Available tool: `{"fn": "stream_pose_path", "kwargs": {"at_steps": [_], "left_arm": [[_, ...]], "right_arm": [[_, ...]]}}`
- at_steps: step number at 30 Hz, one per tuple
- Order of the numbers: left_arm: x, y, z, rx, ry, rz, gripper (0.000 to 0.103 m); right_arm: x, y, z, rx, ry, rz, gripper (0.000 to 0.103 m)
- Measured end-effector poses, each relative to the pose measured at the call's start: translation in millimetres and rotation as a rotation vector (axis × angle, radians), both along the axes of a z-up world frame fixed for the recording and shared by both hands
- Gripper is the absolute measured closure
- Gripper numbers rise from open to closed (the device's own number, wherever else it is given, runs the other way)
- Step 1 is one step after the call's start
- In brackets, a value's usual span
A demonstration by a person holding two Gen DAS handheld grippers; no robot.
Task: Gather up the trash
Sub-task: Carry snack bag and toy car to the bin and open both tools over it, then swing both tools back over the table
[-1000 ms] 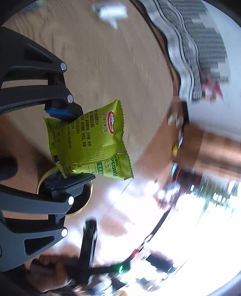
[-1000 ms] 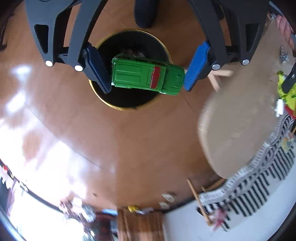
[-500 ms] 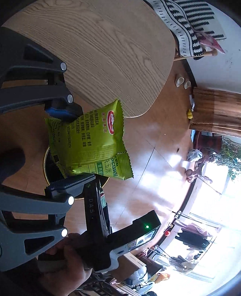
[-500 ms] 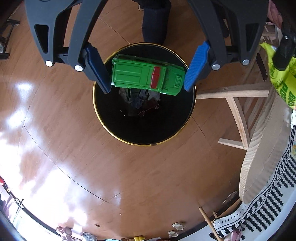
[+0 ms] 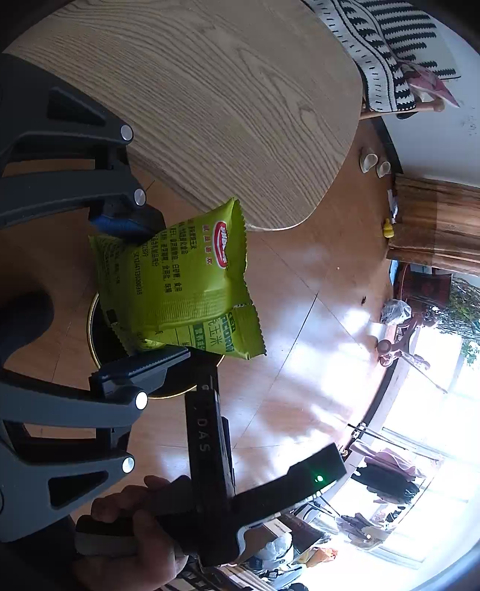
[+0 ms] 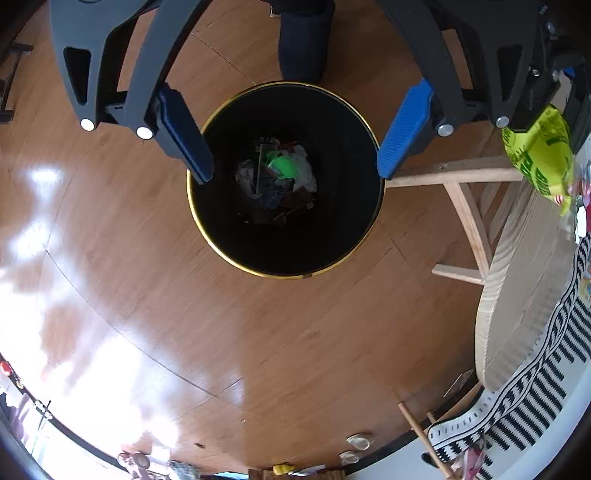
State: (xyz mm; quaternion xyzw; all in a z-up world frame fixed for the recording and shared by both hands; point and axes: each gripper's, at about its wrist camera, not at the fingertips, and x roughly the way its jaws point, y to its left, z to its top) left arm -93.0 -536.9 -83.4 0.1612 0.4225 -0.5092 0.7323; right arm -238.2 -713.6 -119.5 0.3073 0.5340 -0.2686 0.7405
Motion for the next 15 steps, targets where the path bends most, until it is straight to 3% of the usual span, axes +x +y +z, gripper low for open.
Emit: {"fn": "stream_pose_path", "kwargs": {"at_steps": [12,14,15], "left_arm": [[-21.6,-49.2,-40.3,0.06,0.094,-0.096,0.051],[-22.7,-53.8,-39.9,0.055,0.081,-0.102,0.044],[-21.3,-54.0,-37.9,0.044,0.08,-0.098,0.031]], "right_arm": [[-49.4,-36.8,47.5,-0.034,-0.166,-0.274,0.013],[-51.5,-37.2,52.2,-0.038,-0.181,-0.296,0.013],[-50.5,-36.7,54.0,-0.034,-0.188,-0.301,0.012]]}}
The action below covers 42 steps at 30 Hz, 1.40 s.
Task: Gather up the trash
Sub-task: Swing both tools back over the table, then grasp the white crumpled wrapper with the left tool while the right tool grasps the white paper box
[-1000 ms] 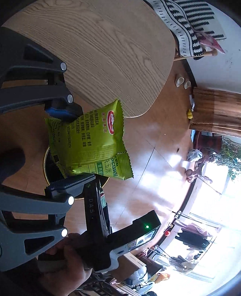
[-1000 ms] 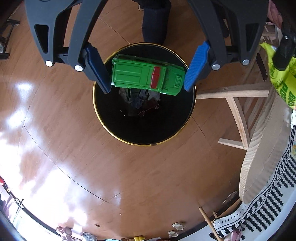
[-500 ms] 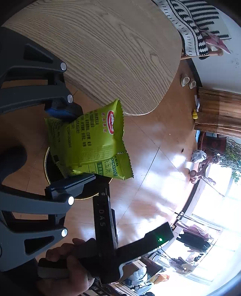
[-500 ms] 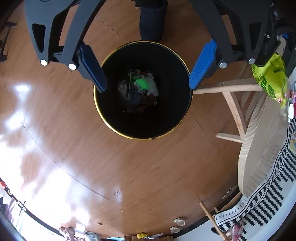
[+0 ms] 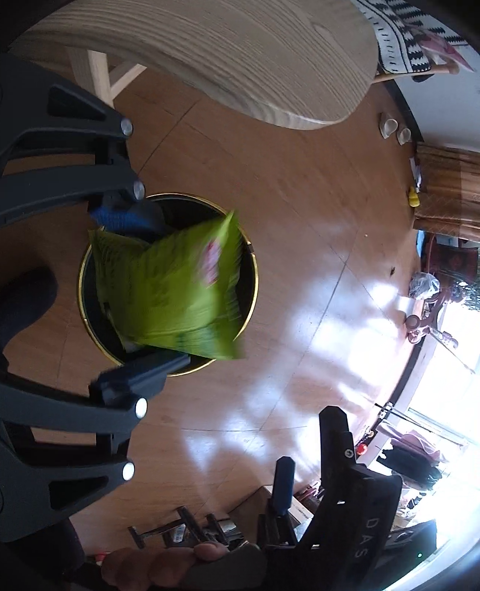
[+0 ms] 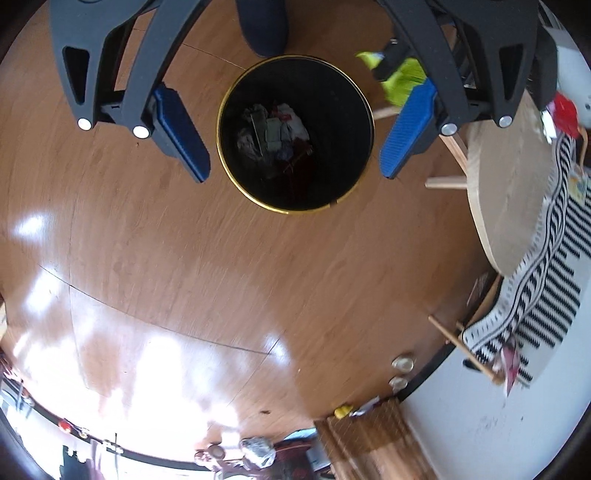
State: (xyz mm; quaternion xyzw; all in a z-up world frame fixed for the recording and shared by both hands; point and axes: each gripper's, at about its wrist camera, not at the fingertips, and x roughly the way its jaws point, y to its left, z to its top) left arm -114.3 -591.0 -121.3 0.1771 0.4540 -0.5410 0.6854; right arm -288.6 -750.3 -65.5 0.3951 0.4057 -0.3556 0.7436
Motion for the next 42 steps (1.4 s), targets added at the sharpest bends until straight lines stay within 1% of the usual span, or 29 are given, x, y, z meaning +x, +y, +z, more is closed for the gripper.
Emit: {"fn": "stream_pose_path", "kwargs": {"at_steps": [1,2,4,7,9,10,12,16,18,19,22,25,27,28,30,32,34,36,37,39,41,42], "left_arm": [[1.7,0.8,2.5,-0.014,-0.002,0.011,0.023],[5.6,3.4,7.6,-0.037,-0.007,0.032,0.022],[12.9,7.8,14.2,-0.047,0.002,0.056,0.022],[23.6,22.5,25.6,-0.072,0.02,0.105,0.02],[34.6,42.6,39.0,-0.087,0.011,0.15,0.016],[38.9,51.3,45.9,-0.092,-0.001,0.17,0.014],[55.9,80.3,60.9,-0.107,-0.032,0.223,0.012],[93.9,147.4,85.1,-0.115,-0.077,0.363,0.011],[116.2,190.6,94.7,-0.111,-0.092,0.455,0.011],[129.8,218.8,99.9,-0.103,-0.106,0.514,0.011],[158.8,281.0,111.8,-0.086,-0.142,0.648,0.011],[188.7,356.1,116.5,-0.066,-0.168,0.804,0.011],[211.4,412.2,120.7,-0.038,-0.206,0.923,0.011],[222.5,444.4,123.6,-0.017,-0.232,0.997,0.011],[241.0,486.4,127.4,0.0,-0.244,1.088,0.011],[259.9,521.9,128.1,0.015,-0.25,1.15,0.011],[282.7,542.8,123.4,0.048,-0.252,1.187,0.011],[301.0,551.3,120.9,0.069,-0.251,1.189,0.011],[309.0,555.2,118.6,0.071,-0.249,1.187,0.011],[331.7,554.5,110.4,0.066,-0.22,1.176,0.011],[350.0,554.6,102.7,0.055,-0.194,1.172,0.011],[356.8,555.8,98.9,0.062,-0.187,1.173,0.011]], "right_arm": [[0.8,1.0,1.3,0.003,-0.005,-0.002,0.012],[5.2,3.8,5.2,0.006,-0.016,-0.001,0.012],[12.3,8.1,13.4,0.001,-0.032,0.015,0.012],[39.4,30.5,29.2,-0.042,-0.041,0.085,0.012],[57.2,46.4,36.0,-0.066,-0.04,0.134,0.012],[66.7,55.0,39.2,-0.077,-0.041,0.161,0.012],[90.0,76.5,44.8,-0.099,-0.042,0.225,0.012],[147.7,133.1,56.6,-0.127,-0.07,0.371,0.011],[175.1,161.7,61.1,-0.133,-0.087,0.436,0.012],[191.6,179.3,62.9,-0.131,-0.101,0.474,0.011],[236.5,230.1,64.7,-0.11,-0.134,0.573,0.012],[274.9,284.1,68.4,-0.114,-0.158,0.679,0.012],[299.9,326.7,67.8,-0.121,-0.16,0.763,0.012],[308.5,339.6,65.9,-0.116,-0.161,0.794,0.012],[327.5,374.1,59.7,-0.109,-0.16,0.87,0.012],[341.5,400.1,54.2,-0.122,-0.151,0.928,0.012],[353.1,421.1,47.8,-0.14,-0.127,0.972,0.012],[360.6,430.4,42.5,-0.139,-0.115,0.994,0.012],[364.6,433.6,39.9,-0.134,-0.115,0.999,0.012],[373.6,435.4,32.7,-0.128,-0.105,1.006,0.012],[374.7,437.2,26.5,-0.126,-0.093,1.012,0.012],[375.7,437.8,24.6,-0.125,-0.091,1.015,0.012]]}}
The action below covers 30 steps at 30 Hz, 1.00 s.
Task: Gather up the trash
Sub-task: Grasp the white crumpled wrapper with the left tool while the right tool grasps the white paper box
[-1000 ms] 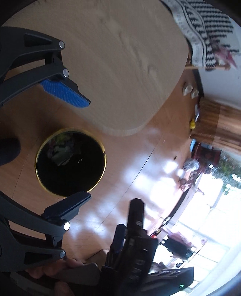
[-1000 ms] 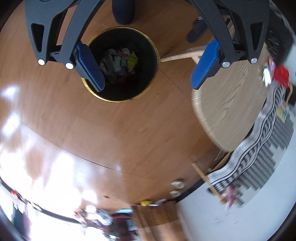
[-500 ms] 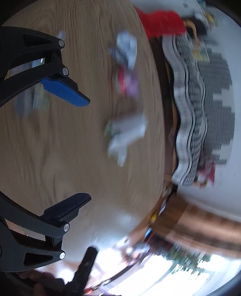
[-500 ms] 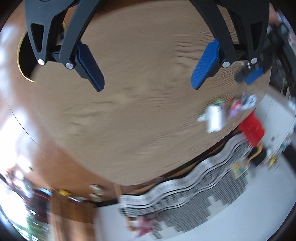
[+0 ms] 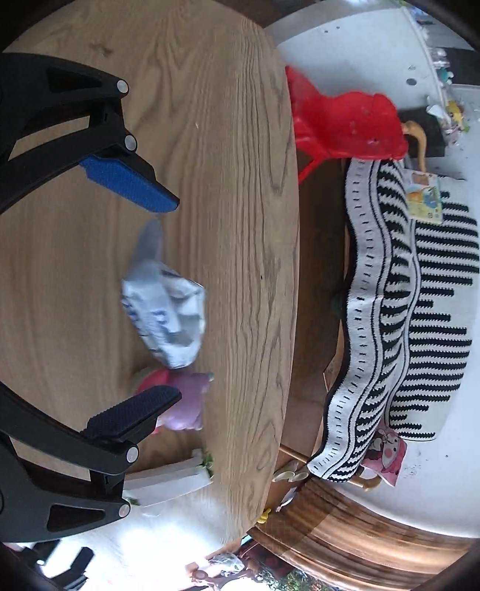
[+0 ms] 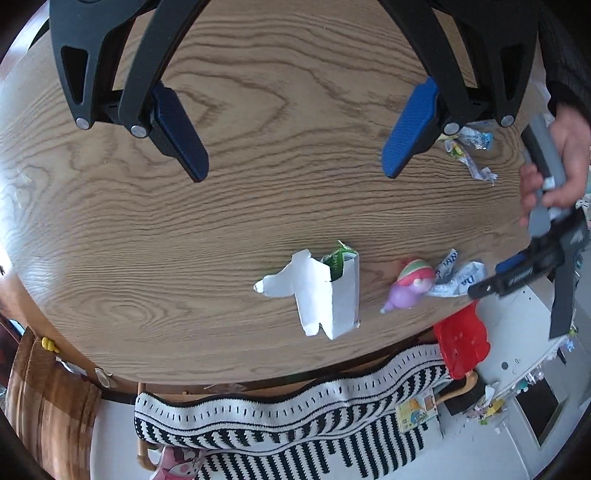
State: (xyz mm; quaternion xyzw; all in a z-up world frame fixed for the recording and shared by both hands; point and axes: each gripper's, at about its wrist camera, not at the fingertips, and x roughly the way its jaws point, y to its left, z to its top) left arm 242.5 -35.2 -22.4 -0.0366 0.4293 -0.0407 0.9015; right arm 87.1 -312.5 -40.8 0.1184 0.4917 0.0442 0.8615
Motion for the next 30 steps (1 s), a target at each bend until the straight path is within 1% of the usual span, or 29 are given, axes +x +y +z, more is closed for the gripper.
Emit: {"fn": "stream_pose_path", "kwargs": {"at_steps": [2,5,6,7,8,10,13,16,19,21,24,25,26,27,28,30], "left_arm": [[11.8,-3.4,-11.0,0.023,0.033,0.003,0.011],[23.8,-5.3,-24.6,0.026,0.075,0.008,0.013],[26.1,-5.8,-28.5,0.022,0.083,0.002,0.024],[27.0,-6.0,-31.4,0.005,0.091,-0.015,0.046],[27.5,-5.7,-33.9,0.006,0.108,-0.016,0.048],[20.6,-6.7,-32.5,0.026,0.098,-0.019,0.055],[4.9,-4.7,-24.7,0.064,0.079,-0.022,0.058],[-19.5,6.9,-6.6,0.086,0.043,-0.007,0.058],[-52.2,20.7,15.4,0.08,0.006,0.005,0.058],[-73.9,27.8,24.6,0.073,-0.013,0.018,0.058],[-99.6,30.2,28.3,0.048,-0.014,0.017,0.058],[-104.9,28.7,27.6,0.048,-0.009,0.014,0.058],[-110.1,26.3,26.6,0.041,-0.007,0.004,0.058],[-113.6,23.8,25.3,0.038,-0.003,-0.002,0.058],[-116.8,21.2,24.2,0.04,-0.002,-0.005,0.058],[-123.0,15.5,20.9,0.041,0.004,-0.019,0.058]], "right_arm": [[4.0,2.2,-2.5,-0.003,0.005,0.006,0.012],[8.9,4.0,-5.8,0.001,0.002,0.01,0.012],[12.1,5.6,-6.3,0.004,0.001,0.012,0.012],[15.3,7.8,-6.5,0.009,-0.001,0.018,0.012],[15.7,11.1,-6.0,0.009,-0.004,0.026,0.012],[22.1,18.5,-4.5,-0.004,-0.017,0.046,0.012],[34.9,30.5,-1.5,-0.029,-0.044,0.066,0.012],[57.6,38.8,-4.9,-0.057,-0.054,0.065,0.012],[75.9,41.7,-13.1,-0.066,-0.048,0.046,0.012],[88.6,46.2,-19.3,-0.079,-0.042,0.039,0.012],[103.9,52.9,-22.2,-0.119,-0.056,0.046,0.014],[107.2,53.4,-23.3,-0.123,-0.054,0.048,0.02],[111.0,54.3,-25.6,-0.132,-0.047,0.05,0.032],[113.2,55.0,-28.6,-0.141,-0.034,0.051,0.041],[114.0,55.6,-31.3,-0.146,-0.024,0.054,0.061],[109.5,59.4,-29.3,-0.162,-0.046,0.064,0.065]]}}
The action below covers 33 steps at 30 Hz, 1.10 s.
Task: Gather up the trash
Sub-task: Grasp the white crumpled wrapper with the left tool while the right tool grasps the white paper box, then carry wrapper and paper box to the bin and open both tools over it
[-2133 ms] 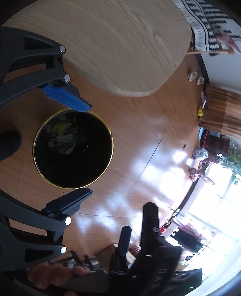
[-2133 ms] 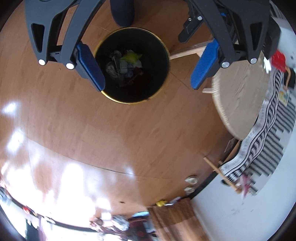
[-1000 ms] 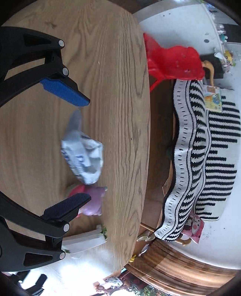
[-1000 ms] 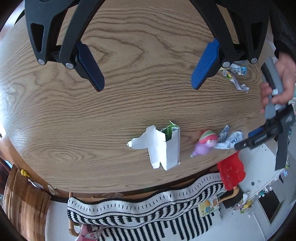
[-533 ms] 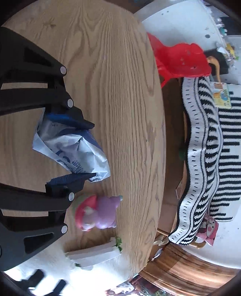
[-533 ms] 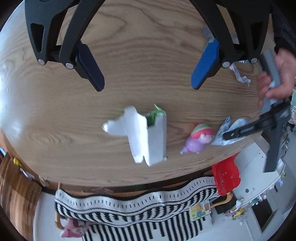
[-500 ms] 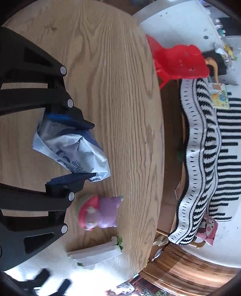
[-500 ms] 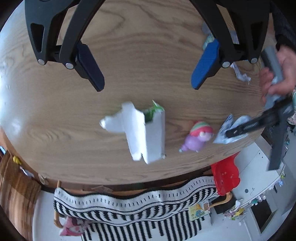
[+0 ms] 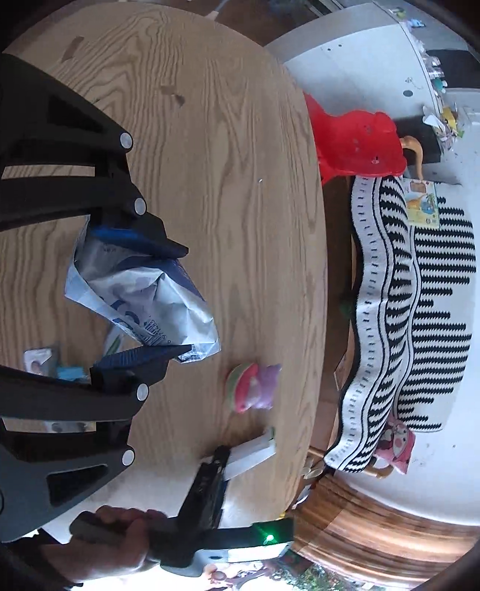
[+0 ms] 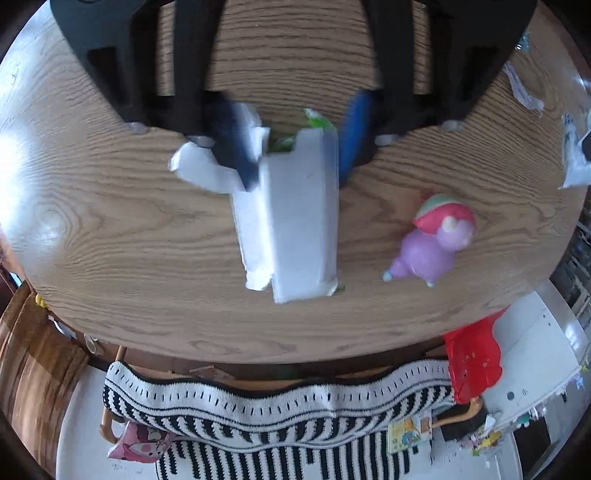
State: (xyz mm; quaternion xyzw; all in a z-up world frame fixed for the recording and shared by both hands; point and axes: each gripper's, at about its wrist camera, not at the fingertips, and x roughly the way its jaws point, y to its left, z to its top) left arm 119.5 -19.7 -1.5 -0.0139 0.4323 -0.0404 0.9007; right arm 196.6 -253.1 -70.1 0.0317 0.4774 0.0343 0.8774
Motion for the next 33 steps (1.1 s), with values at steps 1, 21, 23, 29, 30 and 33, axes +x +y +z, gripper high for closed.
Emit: {"fn": "stream_pose_path", "kwargs": {"at_steps": [1,21,23,29,30,33], "left_arm": [[0.0,-1.3,-1.1,-0.002,0.005,-0.005,0.058],[-73.7,-195.7,28.1,-0.094,-0.088,-0.35,0.058],[-88.2,-230.7,25.5,-0.094,-0.102,-0.411,0.058],[-139.9,-339.0,3.2,-0.077,-0.086,-0.632,0.058],[-145.8,-351.5,-0.2,-0.073,-0.082,-0.657,0.058],[-168.4,-395.7,-12.6,-0.064,-0.073,-0.753,0.058]], "right_arm": [[-3.5,1.9,2.9,-0.015,-0.007,0.01,0.067],[-226.7,-205.6,74.2,-0.032,-0.059,-0.285,0.068],[-262.4,-245.3,70.7,-0.038,-0.053,-0.361,0.068],[-367.7,-363.1,45.5,-0.003,-0.003,-0.623,0.068],[-383.2,-378.2,39.4,0.004,0.009,-0.659,0.068],[-421.6,-412.3,16.9,0.021,0.053,-0.733,0.068]]}}
